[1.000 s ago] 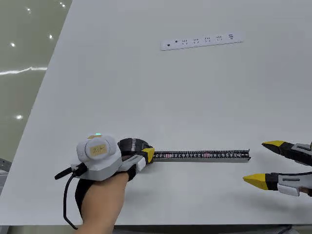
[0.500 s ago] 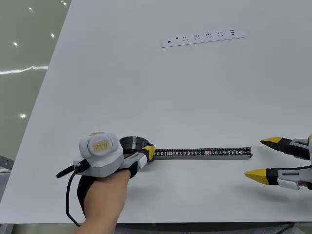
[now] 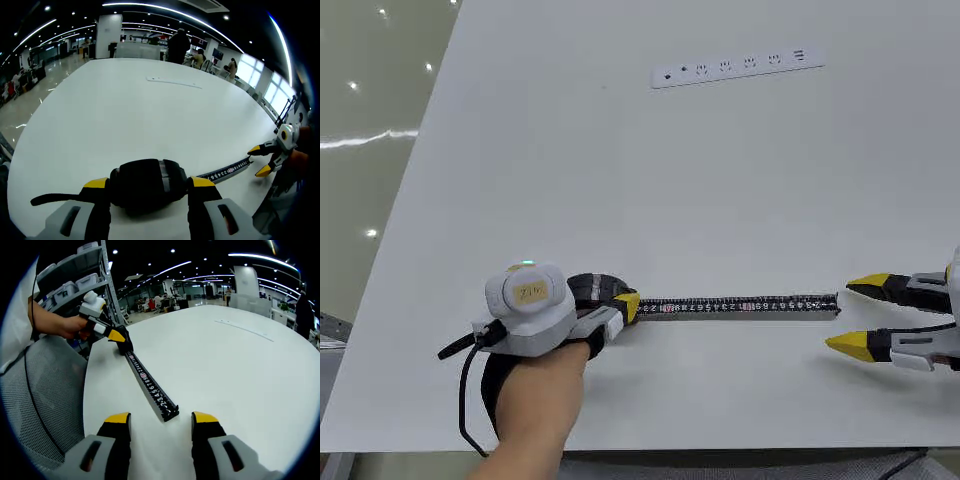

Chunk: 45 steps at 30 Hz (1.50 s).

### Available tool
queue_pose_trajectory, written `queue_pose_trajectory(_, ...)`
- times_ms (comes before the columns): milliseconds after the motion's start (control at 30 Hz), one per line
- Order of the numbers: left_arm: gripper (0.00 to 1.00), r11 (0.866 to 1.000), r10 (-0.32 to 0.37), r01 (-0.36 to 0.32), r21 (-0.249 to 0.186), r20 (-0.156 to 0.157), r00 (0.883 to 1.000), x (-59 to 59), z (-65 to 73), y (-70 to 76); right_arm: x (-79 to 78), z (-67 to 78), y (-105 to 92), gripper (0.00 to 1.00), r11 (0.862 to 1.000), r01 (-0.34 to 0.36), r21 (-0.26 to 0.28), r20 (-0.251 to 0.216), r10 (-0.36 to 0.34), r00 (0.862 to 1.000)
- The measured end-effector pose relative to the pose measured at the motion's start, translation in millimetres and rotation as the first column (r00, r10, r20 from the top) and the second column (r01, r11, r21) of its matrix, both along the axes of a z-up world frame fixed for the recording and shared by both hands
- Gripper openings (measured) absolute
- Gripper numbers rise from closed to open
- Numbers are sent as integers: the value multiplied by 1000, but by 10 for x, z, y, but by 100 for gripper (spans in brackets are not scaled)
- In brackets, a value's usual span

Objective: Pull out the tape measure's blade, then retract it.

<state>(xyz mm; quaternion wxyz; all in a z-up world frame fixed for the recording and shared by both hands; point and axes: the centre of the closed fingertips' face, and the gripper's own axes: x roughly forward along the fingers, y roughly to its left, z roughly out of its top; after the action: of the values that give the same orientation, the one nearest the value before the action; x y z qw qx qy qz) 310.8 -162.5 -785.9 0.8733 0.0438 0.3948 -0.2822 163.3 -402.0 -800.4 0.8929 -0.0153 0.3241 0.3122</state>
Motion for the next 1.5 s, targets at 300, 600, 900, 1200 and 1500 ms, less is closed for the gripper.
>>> queue_pose_trajectory(300, 59, 1000, -2, 2, 3, -1, 1000, 0, -2, -1, 57, -15, 21, 39, 999, -36, -6, 19, 36, 999)
queue_pose_trajectory(600, 59, 1000, -2, 2, 2, -3, 1000, 3, -3, 0, 94, -85, 19, 31, 997, -66, -25, 27, 67, 997)
queue_pose_trajectory(900, 59, 1000, -2, 2, 1, -4, 1000, 1, -2, -1, 138, -102, -15, 16, 994, -95, -55, 55, 98, 994)
queue_pose_trajectory(1200, 59, 1000, -2, 2, 1, -5, 1000, -4, 1, -3, 146, -84, 5, 15, 991, -120, -55, 69, 124, 990)
queue_pose_trajectory(1500, 59, 1000, -3, 3, 4, -7, 1000, -1, -3, -1, 135, -93, 19, 14, 987, -144, -77, 79, 150, 986)
